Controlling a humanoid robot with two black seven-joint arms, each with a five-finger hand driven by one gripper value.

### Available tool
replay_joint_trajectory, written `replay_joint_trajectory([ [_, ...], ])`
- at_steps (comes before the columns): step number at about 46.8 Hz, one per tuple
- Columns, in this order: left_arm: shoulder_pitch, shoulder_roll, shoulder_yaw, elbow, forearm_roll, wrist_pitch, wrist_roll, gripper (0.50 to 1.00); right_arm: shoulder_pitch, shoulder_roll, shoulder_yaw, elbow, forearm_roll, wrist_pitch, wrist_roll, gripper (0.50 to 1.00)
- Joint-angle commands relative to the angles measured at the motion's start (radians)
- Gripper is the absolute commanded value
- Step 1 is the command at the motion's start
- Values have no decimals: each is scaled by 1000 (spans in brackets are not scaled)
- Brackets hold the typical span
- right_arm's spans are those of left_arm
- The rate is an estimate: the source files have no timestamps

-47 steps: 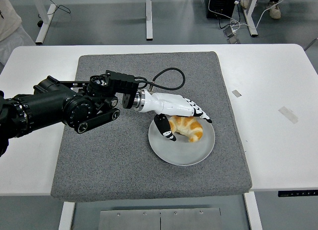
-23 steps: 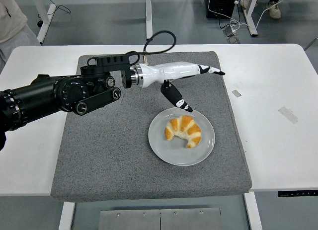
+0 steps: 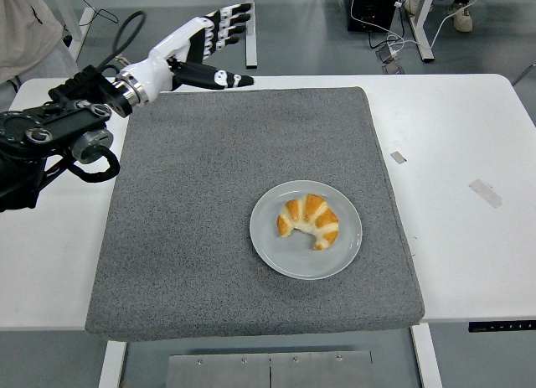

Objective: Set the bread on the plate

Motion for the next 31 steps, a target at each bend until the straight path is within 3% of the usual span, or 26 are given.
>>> replay_joint_trajectory([
  [1, 64, 18, -109, 0, -40, 0, 56, 1000, 0, 0, 0, 2, 0, 0, 0, 1000],
  [11, 282, 20, -526, 0, -132, 0, 187, 1000, 0, 0, 0, 7, 0, 0, 0, 1000],
  [20, 394, -72, -827, 0, -201, 3, 189, 1000, -1, 0, 0, 7, 0, 0, 0, 1000],
  [31, 433, -169, -940, 28, -237, 2, 176, 1000, -1, 0, -1, 8, 0, 0, 0, 1000],
])
